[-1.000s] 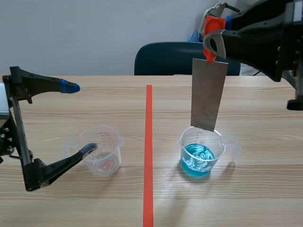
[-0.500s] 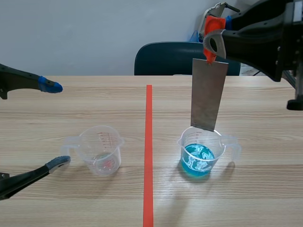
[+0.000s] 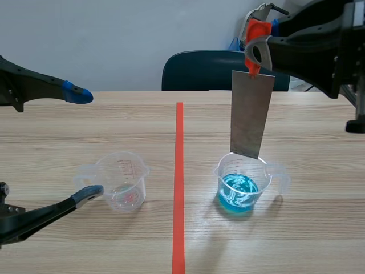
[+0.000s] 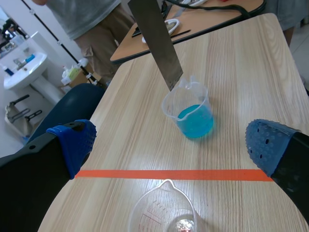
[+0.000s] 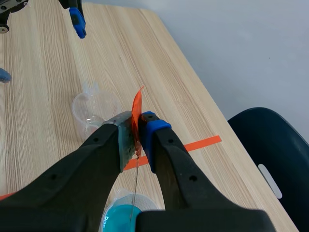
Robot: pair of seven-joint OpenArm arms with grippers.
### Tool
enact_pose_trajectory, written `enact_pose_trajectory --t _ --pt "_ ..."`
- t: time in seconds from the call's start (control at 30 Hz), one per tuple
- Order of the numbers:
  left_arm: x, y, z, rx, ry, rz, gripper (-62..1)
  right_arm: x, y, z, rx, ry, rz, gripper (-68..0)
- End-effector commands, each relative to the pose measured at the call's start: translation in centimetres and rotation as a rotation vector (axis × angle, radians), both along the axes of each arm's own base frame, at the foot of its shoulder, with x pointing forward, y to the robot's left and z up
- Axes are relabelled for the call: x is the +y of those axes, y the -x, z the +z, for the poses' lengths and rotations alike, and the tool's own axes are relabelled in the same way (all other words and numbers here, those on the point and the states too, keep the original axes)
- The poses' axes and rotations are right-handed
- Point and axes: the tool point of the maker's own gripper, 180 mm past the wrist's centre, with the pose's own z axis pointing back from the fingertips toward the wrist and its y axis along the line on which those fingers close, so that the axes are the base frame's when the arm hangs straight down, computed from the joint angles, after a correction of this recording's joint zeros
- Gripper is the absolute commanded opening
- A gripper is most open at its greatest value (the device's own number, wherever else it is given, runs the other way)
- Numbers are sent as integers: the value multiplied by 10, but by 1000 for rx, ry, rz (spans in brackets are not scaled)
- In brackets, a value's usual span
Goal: Do the redox reaction experiment
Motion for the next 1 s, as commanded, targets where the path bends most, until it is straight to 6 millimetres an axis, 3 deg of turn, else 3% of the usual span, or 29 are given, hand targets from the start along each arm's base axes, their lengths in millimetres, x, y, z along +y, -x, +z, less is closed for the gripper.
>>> enact_pose_trajectory --t 0.0,0.97 --pt "-3 -3 9 -24 27 6 14 0 0 9 -24 -12 10 -665" --pt "-3 -15 0 10 10 85 14 0 0 9 -24 -12 10 -665"
